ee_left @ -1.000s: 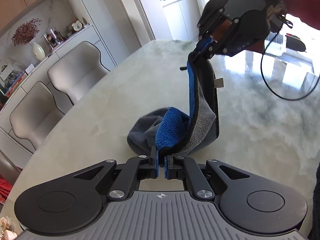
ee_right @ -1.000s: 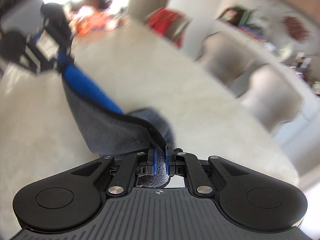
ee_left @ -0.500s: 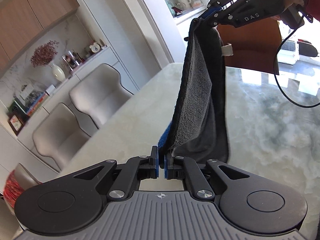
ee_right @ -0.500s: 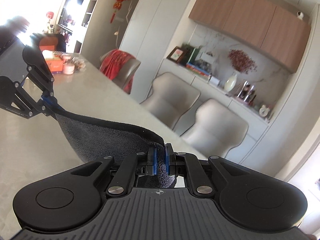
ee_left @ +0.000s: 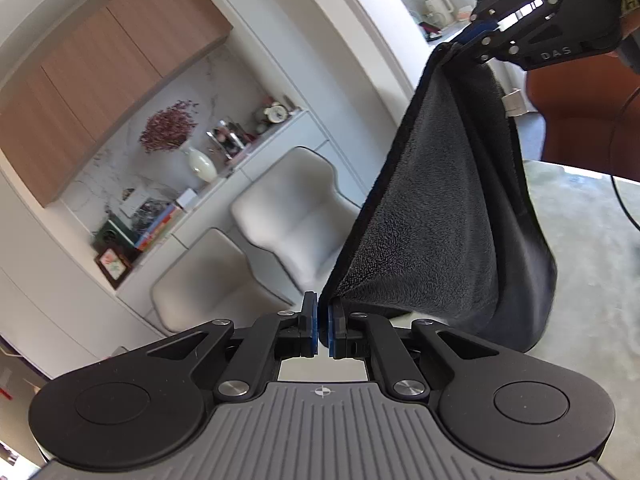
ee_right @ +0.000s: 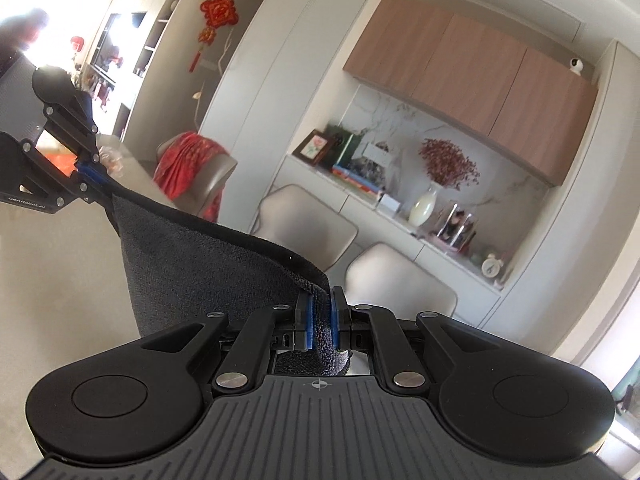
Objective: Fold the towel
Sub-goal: 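Lift the towel with both grippers, pulling it apart to unfurl it, then lower the spread towel blue side up onto the table and open both grippers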
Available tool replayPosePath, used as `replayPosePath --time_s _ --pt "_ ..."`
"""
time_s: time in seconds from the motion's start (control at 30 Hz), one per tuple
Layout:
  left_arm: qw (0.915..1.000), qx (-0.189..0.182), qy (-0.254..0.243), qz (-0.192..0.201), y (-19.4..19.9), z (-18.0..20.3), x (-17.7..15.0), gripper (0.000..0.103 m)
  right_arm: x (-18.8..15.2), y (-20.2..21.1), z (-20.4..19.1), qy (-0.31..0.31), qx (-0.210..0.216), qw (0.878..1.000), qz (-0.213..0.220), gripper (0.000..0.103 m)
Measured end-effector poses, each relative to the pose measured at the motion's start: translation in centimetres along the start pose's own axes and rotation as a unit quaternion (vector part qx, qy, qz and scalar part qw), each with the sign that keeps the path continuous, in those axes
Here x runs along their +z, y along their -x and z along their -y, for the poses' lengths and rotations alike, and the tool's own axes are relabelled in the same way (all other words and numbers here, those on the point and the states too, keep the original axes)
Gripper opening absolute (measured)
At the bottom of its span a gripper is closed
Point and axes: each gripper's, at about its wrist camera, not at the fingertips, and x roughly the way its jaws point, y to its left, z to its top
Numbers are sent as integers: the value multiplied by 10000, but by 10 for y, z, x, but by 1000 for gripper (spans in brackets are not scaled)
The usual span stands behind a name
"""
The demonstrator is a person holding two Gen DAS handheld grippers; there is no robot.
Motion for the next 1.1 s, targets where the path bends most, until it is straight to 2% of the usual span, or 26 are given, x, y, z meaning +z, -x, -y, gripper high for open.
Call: replayPosePath --time_s 0.13,0.33,0.43,0.53,0.73,0.97,1.1 --pt "9998 117 -147 73 -3 -9 12 4 8 -2 5 57 -154 9998 120 8" --pt "9989 -271 -377 57 6 28 -5 4 -16 21 -12 -90 -194 9998 -38 8" --pt "9977 -466 -492 49 11 46 -13 4 -47 42 -34 -255 -126 9989 -385 8" --pt "9953 -835 -495 -17 30 75 -39 4 -72 65 -51 -443 23 9959 -784 8" --pt "9873 -1473 -530 -282 58 129 -69 4 -121 102 -86 -689 464 9822 -1684 8" --pt "9745 -2129 -492 -504 92 170 -89 4 -139 148 -105 -950 672 9697 -2149 8" --pt "9693 -2362 -400 -547 106 176 -106 4 -142 169 -115 -848 799 9649 -2354 8"
